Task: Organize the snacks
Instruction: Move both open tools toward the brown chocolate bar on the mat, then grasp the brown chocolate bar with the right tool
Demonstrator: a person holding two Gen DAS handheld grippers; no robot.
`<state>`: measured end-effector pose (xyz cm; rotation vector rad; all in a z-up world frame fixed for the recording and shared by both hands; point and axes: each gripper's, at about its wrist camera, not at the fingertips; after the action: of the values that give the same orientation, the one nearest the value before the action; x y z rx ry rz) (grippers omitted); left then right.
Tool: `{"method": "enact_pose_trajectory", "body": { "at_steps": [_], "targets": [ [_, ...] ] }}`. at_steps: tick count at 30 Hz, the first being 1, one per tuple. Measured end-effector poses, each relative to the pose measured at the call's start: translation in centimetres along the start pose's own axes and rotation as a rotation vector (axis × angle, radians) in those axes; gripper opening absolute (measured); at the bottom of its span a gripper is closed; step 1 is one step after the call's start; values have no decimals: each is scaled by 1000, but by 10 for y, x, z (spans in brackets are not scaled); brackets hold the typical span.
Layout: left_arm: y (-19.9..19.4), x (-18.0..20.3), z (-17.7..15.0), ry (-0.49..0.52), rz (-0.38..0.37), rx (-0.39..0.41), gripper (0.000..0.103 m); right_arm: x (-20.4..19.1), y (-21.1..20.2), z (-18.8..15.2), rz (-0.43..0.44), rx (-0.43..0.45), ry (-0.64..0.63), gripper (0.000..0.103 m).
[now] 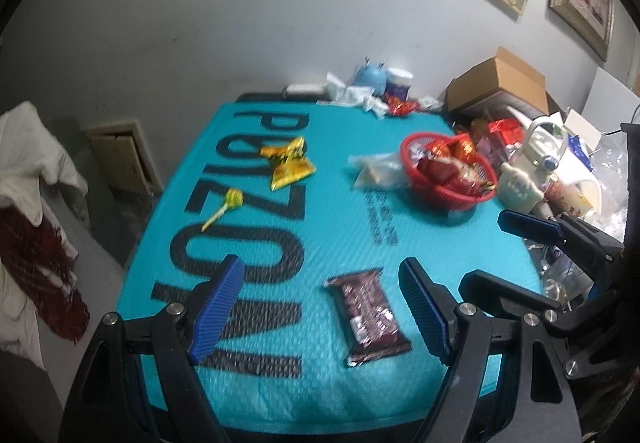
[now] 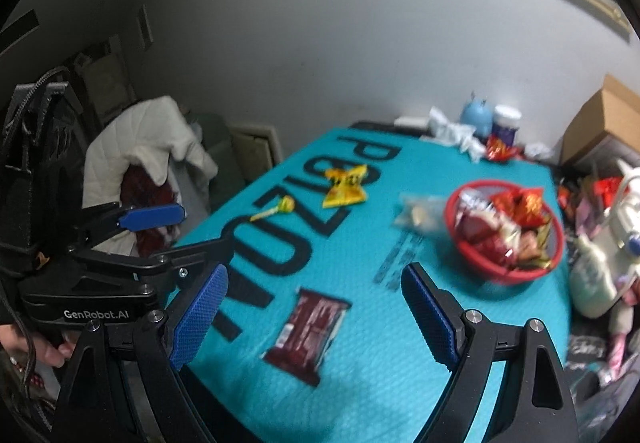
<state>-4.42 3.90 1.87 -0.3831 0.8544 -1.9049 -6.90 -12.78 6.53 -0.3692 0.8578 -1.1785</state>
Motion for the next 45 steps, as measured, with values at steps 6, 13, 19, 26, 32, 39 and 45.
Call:
{"method": "enact_pose_trajectory", "body": {
  "at_steps": [6,13,19,26,32,39,45],
  "targets": [
    [18,-13,-20,-41,-3,-56,79,1,30,-15,-6,-94,15,89],
    [40,-27,-39,-82,-7,-109,79,5,71,-29,-19,-208,33,83],
    [56,-45,-51,-130,0,-138,79,6,105,-38,-54,-292,30,77],
    [76,-66,-54,-170,12,-167,79,10,136,-44,-108,-371,17,56],
    [93,-82,-47,-193,-5,-175,79,12,142,-29,-95,-355,8,45],
    [109,-98,-28,-186,2,-162,79,15,160,-4,-74,-361,20,44],
    [128,-111,-5,-165,10,-158,79,17,177,22,-57,-367,10,44]
  ]
}}
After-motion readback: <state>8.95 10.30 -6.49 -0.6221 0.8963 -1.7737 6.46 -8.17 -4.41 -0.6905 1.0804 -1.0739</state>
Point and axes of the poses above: each gripper's, at about its wrist camera, not at the fingertips, and y roughly the way its jaws point, x to its right, z to its top, and after that the axes turned 15 degrees about y, right-handed
